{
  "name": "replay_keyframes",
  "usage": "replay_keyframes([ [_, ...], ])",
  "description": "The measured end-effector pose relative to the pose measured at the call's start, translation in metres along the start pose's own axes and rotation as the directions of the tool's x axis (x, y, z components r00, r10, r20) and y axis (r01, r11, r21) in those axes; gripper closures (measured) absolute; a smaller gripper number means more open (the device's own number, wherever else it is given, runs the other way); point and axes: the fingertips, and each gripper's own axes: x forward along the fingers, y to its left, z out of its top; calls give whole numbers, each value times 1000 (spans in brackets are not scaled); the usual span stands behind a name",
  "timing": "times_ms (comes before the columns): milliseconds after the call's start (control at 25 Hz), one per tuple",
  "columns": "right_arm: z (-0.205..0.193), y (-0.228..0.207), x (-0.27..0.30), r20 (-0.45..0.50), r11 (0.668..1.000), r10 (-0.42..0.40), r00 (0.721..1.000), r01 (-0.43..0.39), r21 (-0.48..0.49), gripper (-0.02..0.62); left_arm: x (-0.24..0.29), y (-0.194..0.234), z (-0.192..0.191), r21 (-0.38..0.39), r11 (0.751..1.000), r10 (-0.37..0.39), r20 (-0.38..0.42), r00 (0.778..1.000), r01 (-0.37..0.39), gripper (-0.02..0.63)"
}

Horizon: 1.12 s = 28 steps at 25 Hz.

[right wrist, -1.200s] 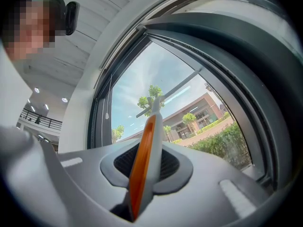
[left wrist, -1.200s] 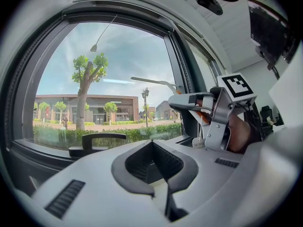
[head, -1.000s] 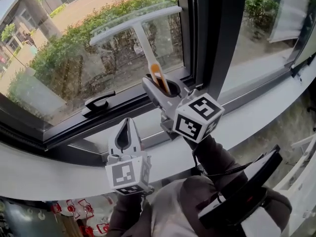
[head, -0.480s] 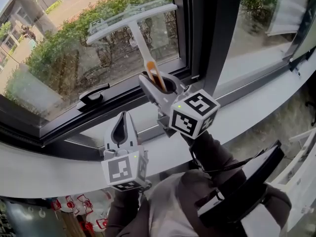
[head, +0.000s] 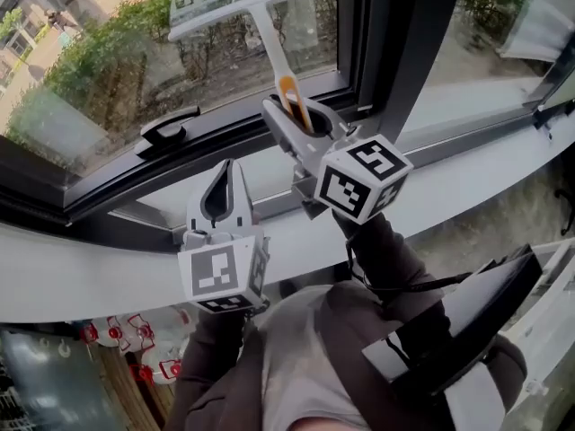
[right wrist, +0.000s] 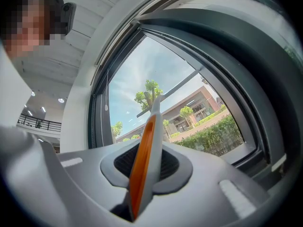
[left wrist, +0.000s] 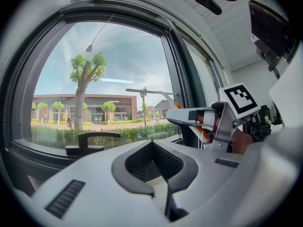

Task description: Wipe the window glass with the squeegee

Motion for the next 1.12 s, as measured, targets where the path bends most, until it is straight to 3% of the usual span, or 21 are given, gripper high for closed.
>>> replay_keyframes([
  [720, -39, -4, 7, -13, 1000, 8, 1000, -8, 16, 551, 4, 10, -26, 8, 1000, -11, 1, 1000, 11, 604],
  [1120, -36, -7, -7, -32, 1000, -8, 999, 9, 26, 552, 9, -2, -12, 2, 1000, -15, -8, 1000, 15, 604],
])
